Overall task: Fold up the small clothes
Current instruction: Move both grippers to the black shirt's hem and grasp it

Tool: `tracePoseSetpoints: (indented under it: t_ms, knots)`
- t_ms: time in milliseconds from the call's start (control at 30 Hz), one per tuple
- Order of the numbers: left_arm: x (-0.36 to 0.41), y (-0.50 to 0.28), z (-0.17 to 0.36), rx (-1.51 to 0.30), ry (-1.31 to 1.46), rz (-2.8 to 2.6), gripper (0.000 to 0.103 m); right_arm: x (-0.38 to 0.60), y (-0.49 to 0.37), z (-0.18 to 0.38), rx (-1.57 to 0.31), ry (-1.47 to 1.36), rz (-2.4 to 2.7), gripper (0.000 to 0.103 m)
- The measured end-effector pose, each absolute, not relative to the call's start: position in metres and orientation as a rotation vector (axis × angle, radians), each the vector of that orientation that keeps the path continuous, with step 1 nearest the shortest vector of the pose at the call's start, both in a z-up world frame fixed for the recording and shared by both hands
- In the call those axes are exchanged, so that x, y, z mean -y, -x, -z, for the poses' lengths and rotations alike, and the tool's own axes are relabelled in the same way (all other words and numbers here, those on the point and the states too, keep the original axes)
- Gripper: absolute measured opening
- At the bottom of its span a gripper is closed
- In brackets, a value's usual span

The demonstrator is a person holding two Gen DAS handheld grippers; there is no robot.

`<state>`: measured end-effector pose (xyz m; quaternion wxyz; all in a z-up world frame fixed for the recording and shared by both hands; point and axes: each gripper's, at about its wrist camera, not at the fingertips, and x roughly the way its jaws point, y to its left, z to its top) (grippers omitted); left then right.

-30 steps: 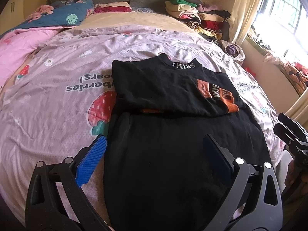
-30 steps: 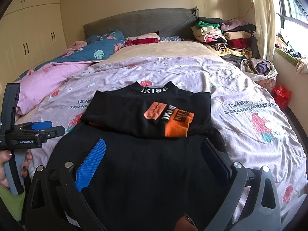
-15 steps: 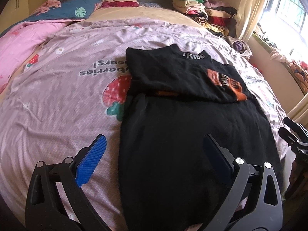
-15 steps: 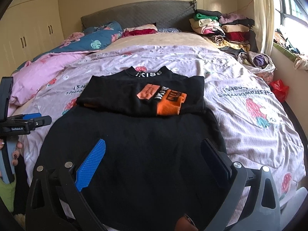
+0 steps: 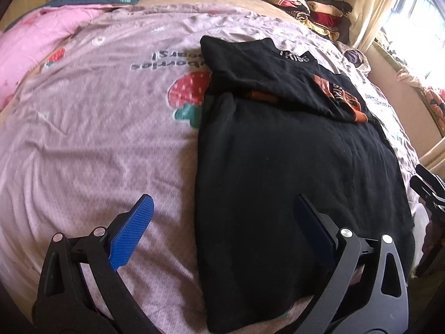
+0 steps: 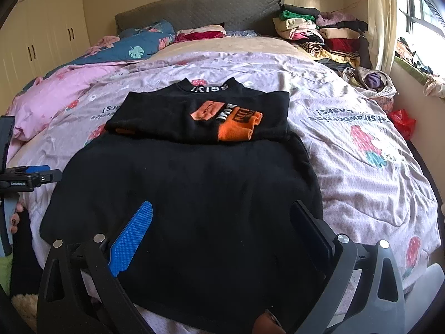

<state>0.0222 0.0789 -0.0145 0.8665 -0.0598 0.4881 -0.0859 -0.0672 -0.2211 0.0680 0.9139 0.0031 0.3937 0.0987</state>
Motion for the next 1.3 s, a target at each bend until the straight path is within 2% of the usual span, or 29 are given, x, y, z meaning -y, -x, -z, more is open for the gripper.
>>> tracePoseSetpoints:
  t_ms: [100, 167, 267, 433, 1200, 1267, 1300]
  knots:
    - [-0.083, -0.016, 0.016, -1.023, 0.137, 0.198, 0.090, 0.226, 0.070, -0.063, -0.824, -0.005, -0.192, 0.098]
    - [-0.084, -0.012, 0.018, -1.035, 0.154, 0.226, 0.073, 0.229, 0.072, -0.060, -0.829, -0.010, -0.189, 0.098]
    - [-0.084, -0.005, 0.023, -1.066, 0.172, 0.260, 0.053, 0.233, 0.075, -0.058, -0.834, -0.011, -0.181, 0.098]
    - [-0.091, 0.005, 0.031, -1.108, 0.220, 0.293, 0.045, 0.239, 0.082, -0.055, -0.844, -0.005, -0.176, 0.098]
    - [-0.086, 0.027, 0.060, -1.197, 0.244, 0.328, 0.047, 0.296, 0.123, -0.021, -1.021, -0.109, -0.189, 0.097]
    - [-0.086, 0.029, 0.060, -1.200, 0.241, 0.330, 0.049, 0.299, 0.121, -0.019, -1.039, -0.120, -0.186, 0.088]
    - [-0.085, 0.030, 0.061, -1.203, 0.239, 0.331, 0.050, 0.301, 0.120, -0.017, -1.052, -0.126, -0.184, 0.078]
